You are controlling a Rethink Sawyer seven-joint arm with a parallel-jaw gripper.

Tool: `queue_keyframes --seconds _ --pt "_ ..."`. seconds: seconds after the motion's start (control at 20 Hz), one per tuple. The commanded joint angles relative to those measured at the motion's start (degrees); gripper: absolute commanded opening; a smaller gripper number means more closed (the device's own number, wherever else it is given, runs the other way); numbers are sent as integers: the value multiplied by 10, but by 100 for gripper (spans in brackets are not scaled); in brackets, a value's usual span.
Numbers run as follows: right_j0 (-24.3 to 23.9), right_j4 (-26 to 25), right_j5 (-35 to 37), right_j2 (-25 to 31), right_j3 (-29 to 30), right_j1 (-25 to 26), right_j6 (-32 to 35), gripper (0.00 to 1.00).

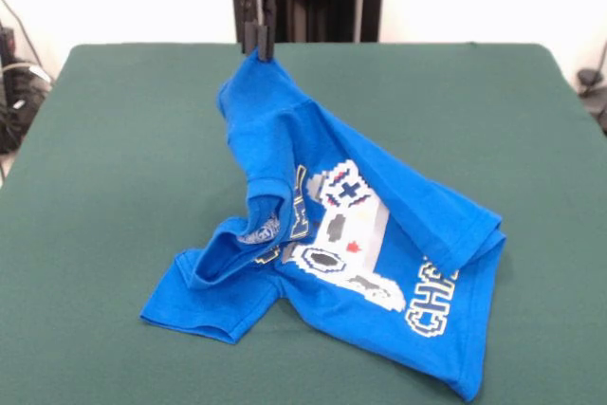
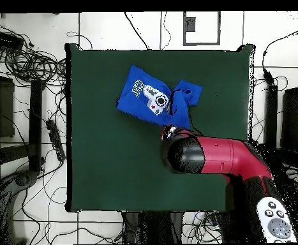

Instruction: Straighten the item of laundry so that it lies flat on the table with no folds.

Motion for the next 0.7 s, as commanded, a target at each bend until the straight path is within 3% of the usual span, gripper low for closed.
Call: queue_keyframes --seconds 0.05,0.7 --pt "62 11 -63 -41 76 19 134 0" --pt "108 76 -127 -95 146 7 157 0"
